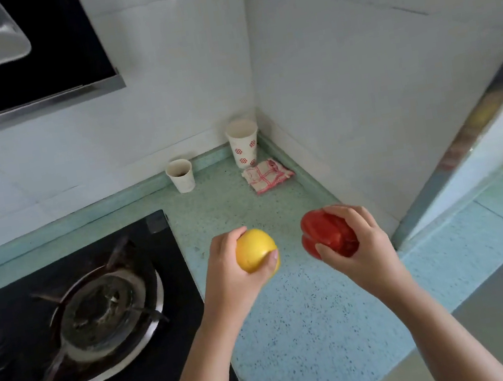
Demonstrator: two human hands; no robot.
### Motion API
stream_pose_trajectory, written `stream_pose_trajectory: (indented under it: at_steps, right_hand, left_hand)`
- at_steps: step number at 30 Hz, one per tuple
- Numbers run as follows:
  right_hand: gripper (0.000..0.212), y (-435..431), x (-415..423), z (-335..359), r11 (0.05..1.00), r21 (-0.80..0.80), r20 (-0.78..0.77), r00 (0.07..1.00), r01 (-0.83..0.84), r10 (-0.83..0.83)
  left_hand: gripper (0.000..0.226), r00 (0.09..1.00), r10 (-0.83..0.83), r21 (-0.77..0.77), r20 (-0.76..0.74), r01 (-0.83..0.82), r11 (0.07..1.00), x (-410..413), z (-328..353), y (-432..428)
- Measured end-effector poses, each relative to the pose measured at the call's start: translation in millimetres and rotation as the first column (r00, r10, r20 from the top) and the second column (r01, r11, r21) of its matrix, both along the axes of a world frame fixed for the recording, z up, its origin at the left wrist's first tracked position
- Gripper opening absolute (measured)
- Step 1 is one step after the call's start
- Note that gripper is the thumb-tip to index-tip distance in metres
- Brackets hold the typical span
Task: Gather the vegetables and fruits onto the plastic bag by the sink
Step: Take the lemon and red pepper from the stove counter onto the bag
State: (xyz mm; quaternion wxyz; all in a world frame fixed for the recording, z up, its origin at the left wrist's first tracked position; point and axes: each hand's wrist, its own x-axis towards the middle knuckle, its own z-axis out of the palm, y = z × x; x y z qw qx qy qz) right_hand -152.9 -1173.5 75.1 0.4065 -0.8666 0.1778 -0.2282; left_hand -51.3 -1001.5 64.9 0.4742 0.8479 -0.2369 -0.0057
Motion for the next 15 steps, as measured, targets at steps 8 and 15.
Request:
stream_pose_trajectory:
  at_steps: [8, 15]
  right_hand:
    - [0.052, 33.9, -89.3, 12.8, 0.984, -0.031, -0.022, 0.984, 0.175, -0.176]
    - [0.051, 56.4, -174.3, 10.0, 0.912, -0.049, -0.019, 0.912, 0.408, -0.409]
  left_hand:
    - [0.054, 0.978, -0.204, -0.13, -0.032, 0.199, 0.971, -58.1, 4.2, 0.3]
    - [0.057, 0.907, -0.413, -0.202, -0.077, 0.392, 0.898, -119.2, -4.5, -9.2]
